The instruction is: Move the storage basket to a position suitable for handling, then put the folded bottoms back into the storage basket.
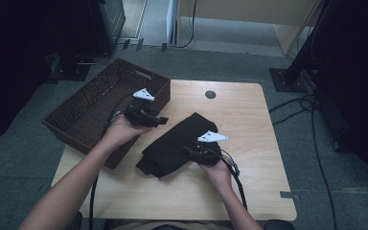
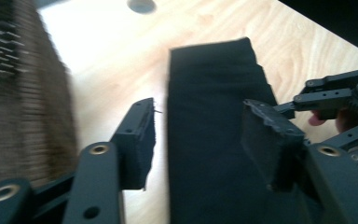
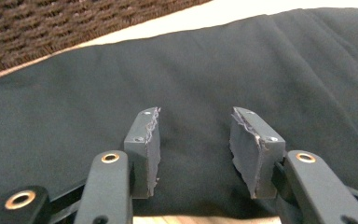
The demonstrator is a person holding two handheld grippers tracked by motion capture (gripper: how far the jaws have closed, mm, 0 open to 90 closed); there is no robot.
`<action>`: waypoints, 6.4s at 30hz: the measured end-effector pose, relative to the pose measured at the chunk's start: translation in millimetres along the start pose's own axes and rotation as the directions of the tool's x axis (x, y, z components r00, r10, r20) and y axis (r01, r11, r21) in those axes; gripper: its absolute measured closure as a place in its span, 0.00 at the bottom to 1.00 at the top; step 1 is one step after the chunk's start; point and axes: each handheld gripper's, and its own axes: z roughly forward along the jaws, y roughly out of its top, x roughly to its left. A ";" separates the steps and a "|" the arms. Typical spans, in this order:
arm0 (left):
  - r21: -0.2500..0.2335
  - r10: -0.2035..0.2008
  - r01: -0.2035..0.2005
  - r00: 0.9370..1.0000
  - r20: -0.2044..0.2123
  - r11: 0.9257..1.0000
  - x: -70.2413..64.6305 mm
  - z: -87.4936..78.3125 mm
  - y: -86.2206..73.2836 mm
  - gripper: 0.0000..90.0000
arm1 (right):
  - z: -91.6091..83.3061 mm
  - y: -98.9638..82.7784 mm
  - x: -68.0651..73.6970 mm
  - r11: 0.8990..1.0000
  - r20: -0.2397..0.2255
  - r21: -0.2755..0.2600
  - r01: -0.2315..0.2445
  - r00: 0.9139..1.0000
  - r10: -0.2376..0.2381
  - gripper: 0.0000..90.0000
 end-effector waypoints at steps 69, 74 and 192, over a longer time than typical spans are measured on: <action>0.163 0.007 -0.025 0.995 0.104 0.986 -4.3 94.9 -37.0 0.74 | 17.4 -16.6 -8.5 0.997 -0.009 -0.010 0.071 0.997 -0.071 0.68; 0.189 0.031 -0.047 0.996 0.088 0.981 -7.2 93.1 -31.5 0.78 | 15.6 -16.6 -8.1 0.998 -0.003 -0.017 0.068 0.998 -0.068 0.62; 0.046 -0.156 0.177 0.945 -0.288 0.983 197.2 -16.9 -7.5 0.56 | 13.1 -23.1 -0.4 0.993 0.012 0.048 0.112 0.994 -0.112 0.59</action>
